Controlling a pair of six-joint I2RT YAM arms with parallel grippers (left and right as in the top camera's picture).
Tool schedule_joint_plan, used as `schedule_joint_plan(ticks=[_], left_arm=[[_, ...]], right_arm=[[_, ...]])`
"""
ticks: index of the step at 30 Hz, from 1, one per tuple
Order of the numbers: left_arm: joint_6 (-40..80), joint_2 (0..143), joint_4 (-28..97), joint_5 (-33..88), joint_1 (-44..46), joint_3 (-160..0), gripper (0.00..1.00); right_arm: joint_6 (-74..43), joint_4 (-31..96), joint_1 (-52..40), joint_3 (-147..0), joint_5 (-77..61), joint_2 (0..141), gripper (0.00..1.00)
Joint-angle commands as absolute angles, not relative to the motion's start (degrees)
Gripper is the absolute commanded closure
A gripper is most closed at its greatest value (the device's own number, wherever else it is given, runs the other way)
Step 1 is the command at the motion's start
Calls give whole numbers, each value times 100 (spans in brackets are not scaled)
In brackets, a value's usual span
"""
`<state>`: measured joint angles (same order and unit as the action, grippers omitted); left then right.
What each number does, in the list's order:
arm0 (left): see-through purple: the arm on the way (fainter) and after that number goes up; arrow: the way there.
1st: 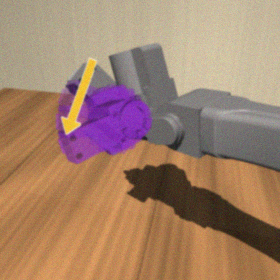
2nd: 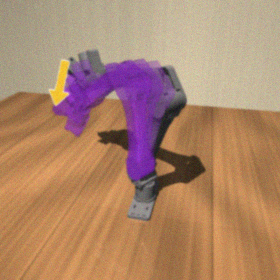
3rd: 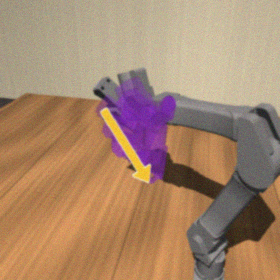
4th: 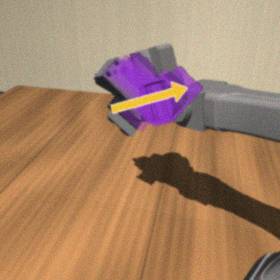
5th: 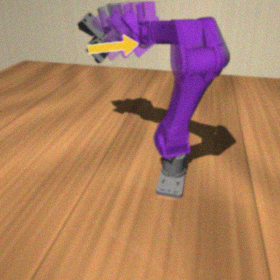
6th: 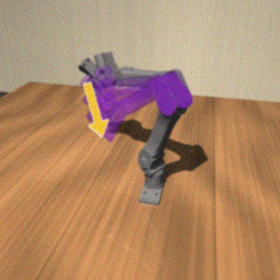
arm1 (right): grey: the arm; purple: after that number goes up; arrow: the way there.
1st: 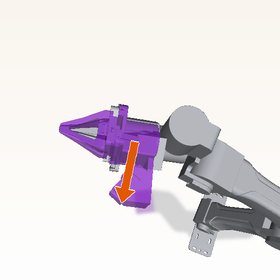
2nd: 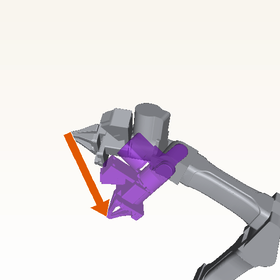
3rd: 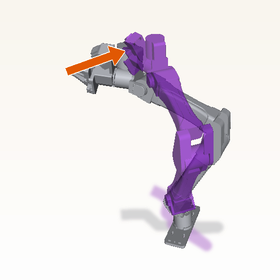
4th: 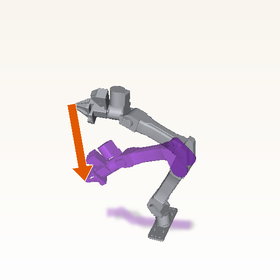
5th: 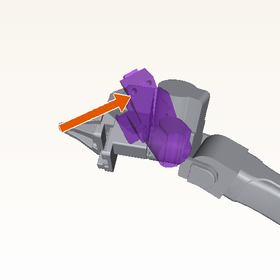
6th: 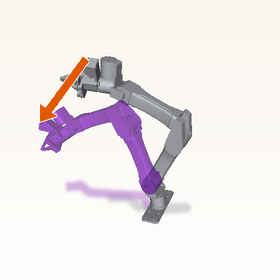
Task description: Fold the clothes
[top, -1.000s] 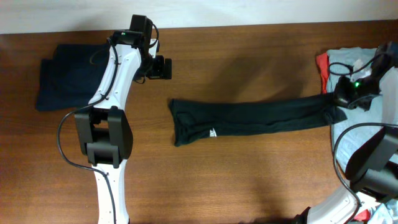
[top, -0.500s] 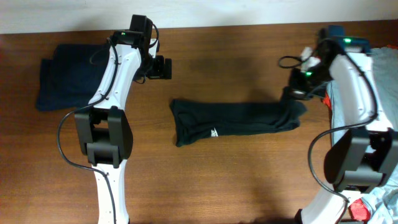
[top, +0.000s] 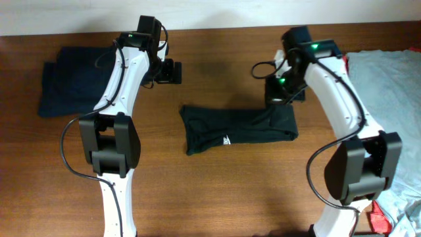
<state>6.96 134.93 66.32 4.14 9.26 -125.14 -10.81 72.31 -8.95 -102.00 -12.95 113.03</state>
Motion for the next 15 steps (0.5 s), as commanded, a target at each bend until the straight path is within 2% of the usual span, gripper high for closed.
schedule_joint_plan(ticks=[1,6,15], left_arm=[[681,13539,6622,475,937,-12567,1],[681,13537,6622,475,937,-12567,1],[681,13539,6622,475,937,-12567,1]], right_arm=[[-1087,7190,-1173,-10151,-1135,11559,96],[-499,7122,-1406,-10151,-1138,11686,96],[-469,7133,-1431,-10149,-1138,11778,96]])
